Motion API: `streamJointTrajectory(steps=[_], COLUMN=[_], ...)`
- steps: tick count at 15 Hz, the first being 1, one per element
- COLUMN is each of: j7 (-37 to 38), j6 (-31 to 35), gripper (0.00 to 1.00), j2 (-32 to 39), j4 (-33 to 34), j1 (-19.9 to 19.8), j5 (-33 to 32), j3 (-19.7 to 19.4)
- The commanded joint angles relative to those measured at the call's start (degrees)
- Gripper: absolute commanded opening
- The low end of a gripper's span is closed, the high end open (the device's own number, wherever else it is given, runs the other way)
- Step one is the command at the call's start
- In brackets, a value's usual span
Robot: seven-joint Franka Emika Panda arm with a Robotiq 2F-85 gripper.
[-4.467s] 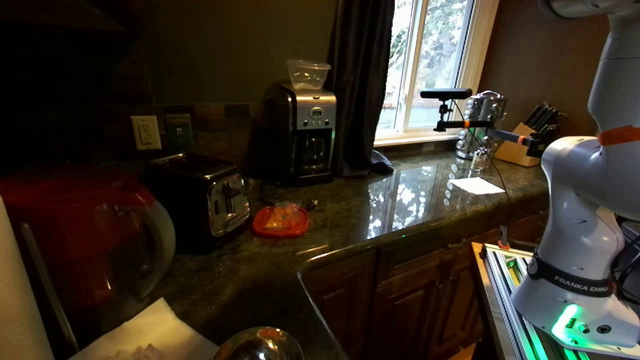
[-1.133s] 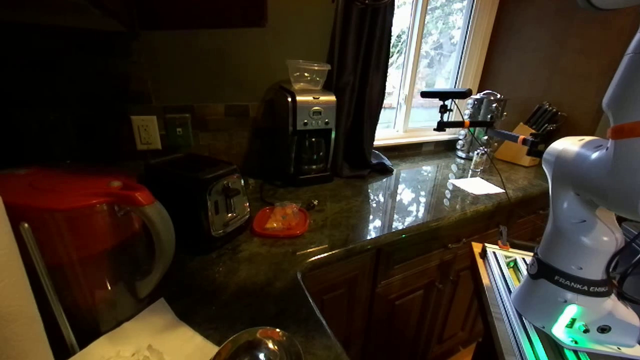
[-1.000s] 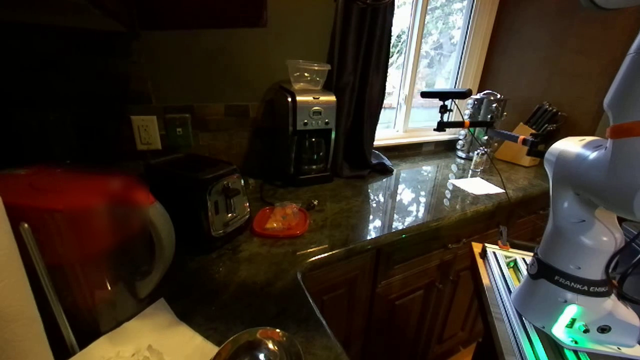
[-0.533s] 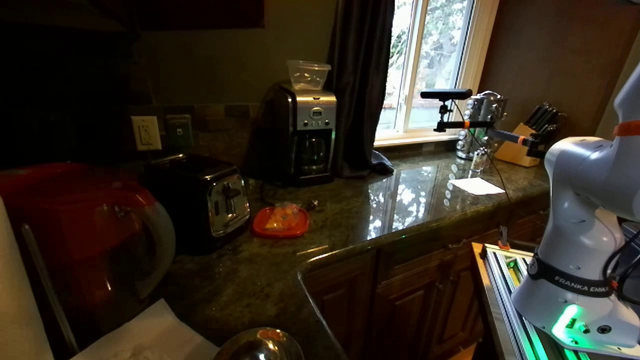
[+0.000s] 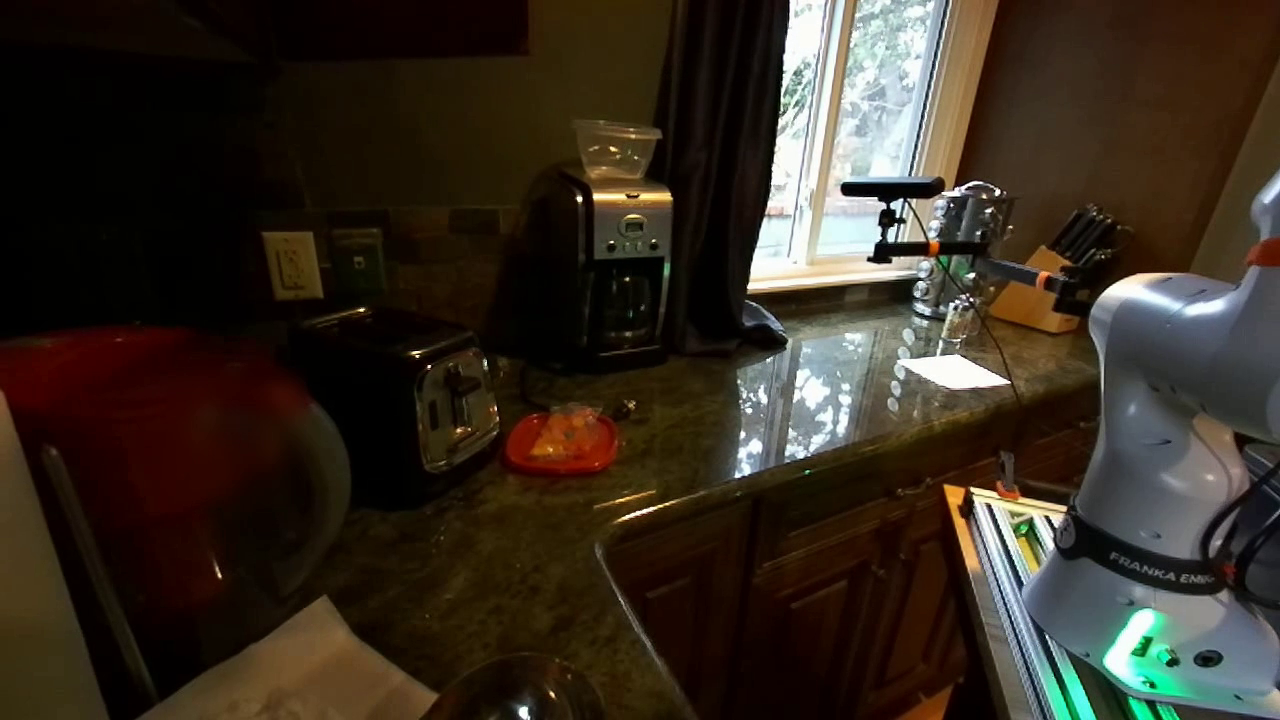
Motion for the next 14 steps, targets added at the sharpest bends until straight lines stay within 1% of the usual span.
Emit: streamJointTrajectory(steps=[1, 4, 5, 8, 9, 12, 14], j7=[-0.50, -1.27, -1.45, -4.26, -2.49, -3.62, -3.00], j6=[6.86, 9.34, 8.36, 7.38, 8.06, 8.02, 7.39], gripper=[1.00, 1.00, 1.00, 1.00, 1.00, 1.00, 1.00], j2=[2.53, 8.83, 11.29, 18.51, 13.39, 18.13, 20.56], j4=[0.00, 4.28, 6.33, 13.26, 7.30, 11.90, 14.05], j1=[-3.02, -5.56, -6.45, -6.70, -6.19, -6.03, -5.77], j5=[1.92, 0.43, -0.56, 0.02, -0.02, -0.06, -2.70], j3=[-0.43, 0.10, 0.38, -0.48, -0.59, -1.40, -1.13])
